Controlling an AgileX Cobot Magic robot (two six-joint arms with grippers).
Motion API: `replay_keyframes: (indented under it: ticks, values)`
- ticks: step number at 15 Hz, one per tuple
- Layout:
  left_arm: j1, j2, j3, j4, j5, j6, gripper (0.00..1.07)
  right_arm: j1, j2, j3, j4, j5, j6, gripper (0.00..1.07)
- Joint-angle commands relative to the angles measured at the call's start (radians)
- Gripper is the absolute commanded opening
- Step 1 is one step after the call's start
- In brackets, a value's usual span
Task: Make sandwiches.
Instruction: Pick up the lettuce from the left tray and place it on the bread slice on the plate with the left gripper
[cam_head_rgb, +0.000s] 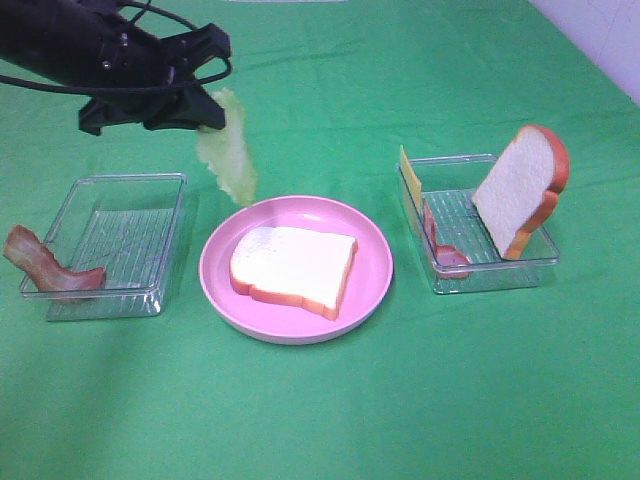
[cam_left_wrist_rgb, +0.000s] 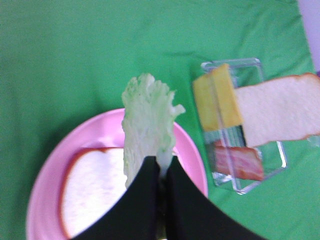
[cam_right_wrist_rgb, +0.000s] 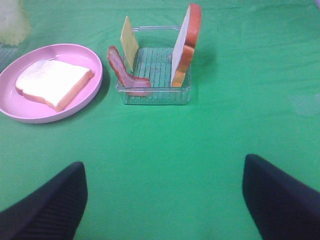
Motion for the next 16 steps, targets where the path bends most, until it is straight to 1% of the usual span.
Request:
replay_keyframes:
  ticks: [1,2,3,7,8,9,10,12,16]
  values:
    - [-0.076,-0.006,-0.003,-0.18,-0.018,0.141,0.0,-0.005,-0.014,0.002,0.001,0.002,-0.015,0.8]
    - [-0.103,-0.006,-0.003,-0.231,-0.022,0.171,0.0,-0.005,-0.014,0.002,0.001,0.002,-0.015,0.8]
    - [-0.132,-0.006,-0.003,-0.258,-0.03,0.188,0.0,-0.005,-0.014,0.002,0.001,0.002,-0.015,0.8]
    - [-0.212,0.025,-0.003,-0.263,-0.072,0.192,0.0,-0.005,-0.014,0.002,0.001,0.002,-0.015,0.8]
    - [-0.215,0.04,-0.003,-0.264,-0.069,0.192,0.0,-0.005,-0.014,0.002,0.001,0.002,-0.015,0.8]
    - [-0.222,0.106,-0.003,-0.265,-0.061,0.192,0.0,-0.005,-0.014,0.002,0.001,0.002,-0.015,0.8]
    - [-0.222,0.138,-0.003,-0.264,-0.06,0.192,0.0,-0.005,-0.014,0.002,0.001,0.002,-0.015,0.8]
    - [-0.217,0.175,-0.003,-0.252,-0.073,0.196,0.0,-0.005,-0.014,0.002,0.001,0.002,-0.015,0.8]
    - [-0.187,0.223,-0.003,-0.186,-0.09,0.195,0.0,-0.005,-0.014,0.002,0.002,0.002,-0.015,0.8]
